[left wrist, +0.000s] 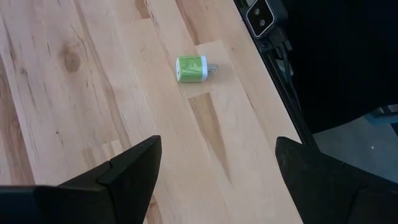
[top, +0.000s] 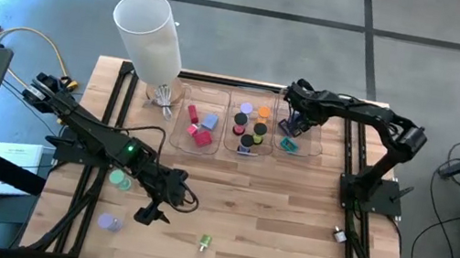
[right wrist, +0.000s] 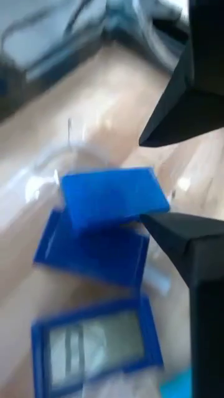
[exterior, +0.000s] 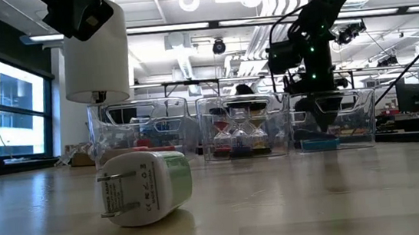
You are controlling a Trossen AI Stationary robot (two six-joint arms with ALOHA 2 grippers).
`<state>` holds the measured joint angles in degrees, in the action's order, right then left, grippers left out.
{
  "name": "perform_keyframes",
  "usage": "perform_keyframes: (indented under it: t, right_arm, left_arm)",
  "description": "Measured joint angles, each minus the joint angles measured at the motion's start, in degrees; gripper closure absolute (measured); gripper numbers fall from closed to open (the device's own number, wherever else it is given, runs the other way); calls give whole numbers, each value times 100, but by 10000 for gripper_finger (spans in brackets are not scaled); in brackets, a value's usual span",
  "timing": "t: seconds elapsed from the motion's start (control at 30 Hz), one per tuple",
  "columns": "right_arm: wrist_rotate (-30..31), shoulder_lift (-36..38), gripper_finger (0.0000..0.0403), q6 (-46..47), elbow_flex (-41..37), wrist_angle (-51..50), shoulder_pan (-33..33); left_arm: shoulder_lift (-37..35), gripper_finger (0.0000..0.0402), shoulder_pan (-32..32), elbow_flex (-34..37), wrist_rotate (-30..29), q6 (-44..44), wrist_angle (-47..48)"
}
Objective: Pick & Place Office items
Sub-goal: Put the blue digital clock into the right transparent bin, then put the white charger adapter into the left transparent bin
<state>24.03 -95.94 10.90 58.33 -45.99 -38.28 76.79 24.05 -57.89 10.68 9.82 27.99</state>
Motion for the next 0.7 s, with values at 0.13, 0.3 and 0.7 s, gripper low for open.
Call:
perform_keyframes:
  t: [0.13,0.3,0.7]
  right_arm:
    - [547,9,196,-154,20,-18,178]
    - [586,210,168,-197,214,-76,483]
    - [-468,1354,158,-114,613,-801,1805]
  left_arm:
    - [0,94,0,0,0,0,0]
    - [0,94,0,0,-2,-2,-35]
    - [0,94,0,2,-26,-4,-105]
